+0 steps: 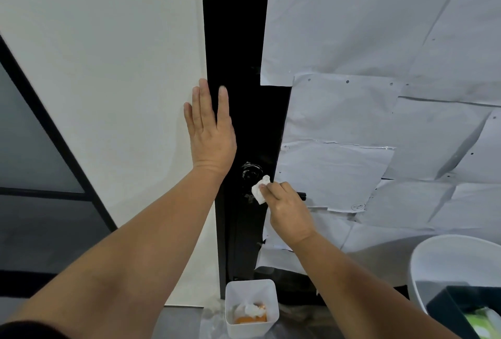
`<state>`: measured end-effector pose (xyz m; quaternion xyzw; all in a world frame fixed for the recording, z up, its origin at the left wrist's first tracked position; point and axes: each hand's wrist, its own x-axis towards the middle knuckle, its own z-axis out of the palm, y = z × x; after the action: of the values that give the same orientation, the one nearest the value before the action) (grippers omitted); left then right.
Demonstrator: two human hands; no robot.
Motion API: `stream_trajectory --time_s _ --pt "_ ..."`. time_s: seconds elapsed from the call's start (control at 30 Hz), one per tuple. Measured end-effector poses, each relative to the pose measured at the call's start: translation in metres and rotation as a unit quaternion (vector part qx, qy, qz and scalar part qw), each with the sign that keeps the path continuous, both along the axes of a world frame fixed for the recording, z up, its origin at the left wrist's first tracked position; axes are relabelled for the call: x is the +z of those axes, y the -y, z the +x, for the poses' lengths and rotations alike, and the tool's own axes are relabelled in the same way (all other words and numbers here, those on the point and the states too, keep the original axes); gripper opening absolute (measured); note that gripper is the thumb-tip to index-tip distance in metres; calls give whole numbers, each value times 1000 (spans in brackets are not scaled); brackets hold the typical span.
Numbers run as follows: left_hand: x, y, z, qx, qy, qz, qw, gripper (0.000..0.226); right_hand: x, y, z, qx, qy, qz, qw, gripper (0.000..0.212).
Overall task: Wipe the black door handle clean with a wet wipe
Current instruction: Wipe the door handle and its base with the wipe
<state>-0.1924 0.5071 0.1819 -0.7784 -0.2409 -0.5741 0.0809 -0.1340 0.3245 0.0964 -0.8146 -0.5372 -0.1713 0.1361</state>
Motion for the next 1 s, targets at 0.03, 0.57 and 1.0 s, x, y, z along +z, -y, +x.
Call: stream_trajectory --time_s 0.03,0.57,1.0 --pt "-15 2 -6 -1 -24 1 1000 59 0 1 0 3 -7 1 1000 58" --pt "-77 30 -41 -82 -130 -258 954 21 15 -16 -1 -69 -238 64 967 37" --pt "-56 45 -49 -286 -61 -688 664 23 30 -17 2 -88 -394 187 895 25"
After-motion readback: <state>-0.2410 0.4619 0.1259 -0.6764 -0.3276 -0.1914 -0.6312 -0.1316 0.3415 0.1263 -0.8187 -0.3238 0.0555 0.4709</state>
